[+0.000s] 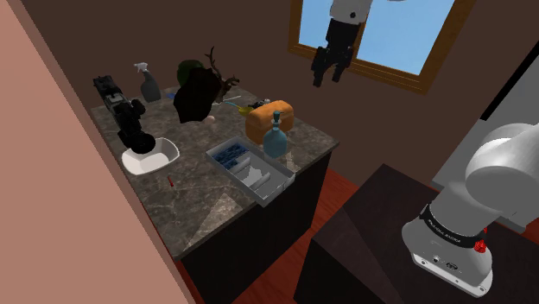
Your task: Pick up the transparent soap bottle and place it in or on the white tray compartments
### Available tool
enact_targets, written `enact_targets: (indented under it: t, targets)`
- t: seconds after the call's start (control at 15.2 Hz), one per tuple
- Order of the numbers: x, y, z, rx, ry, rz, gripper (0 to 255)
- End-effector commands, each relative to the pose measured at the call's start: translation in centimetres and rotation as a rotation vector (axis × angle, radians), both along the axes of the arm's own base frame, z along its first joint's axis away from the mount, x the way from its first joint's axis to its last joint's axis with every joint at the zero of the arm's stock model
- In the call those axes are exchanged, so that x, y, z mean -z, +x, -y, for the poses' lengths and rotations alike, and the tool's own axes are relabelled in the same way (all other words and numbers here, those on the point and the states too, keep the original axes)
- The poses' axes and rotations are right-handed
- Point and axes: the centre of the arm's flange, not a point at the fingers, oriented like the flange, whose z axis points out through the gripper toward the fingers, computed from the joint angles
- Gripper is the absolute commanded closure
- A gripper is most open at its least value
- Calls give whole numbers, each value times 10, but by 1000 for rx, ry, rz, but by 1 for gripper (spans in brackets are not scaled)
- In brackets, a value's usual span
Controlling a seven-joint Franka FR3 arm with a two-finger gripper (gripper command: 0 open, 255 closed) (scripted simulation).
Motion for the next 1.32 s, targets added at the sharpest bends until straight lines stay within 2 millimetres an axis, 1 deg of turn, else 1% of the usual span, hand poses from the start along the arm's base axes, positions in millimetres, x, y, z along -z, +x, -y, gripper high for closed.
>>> enact_targets:
  t: [0.0, 1.25]
  targets:
    - [20, 20, 4, 3, -1, -3, 0]
    - [184, 212, 33, 34, -8, -38, 0]
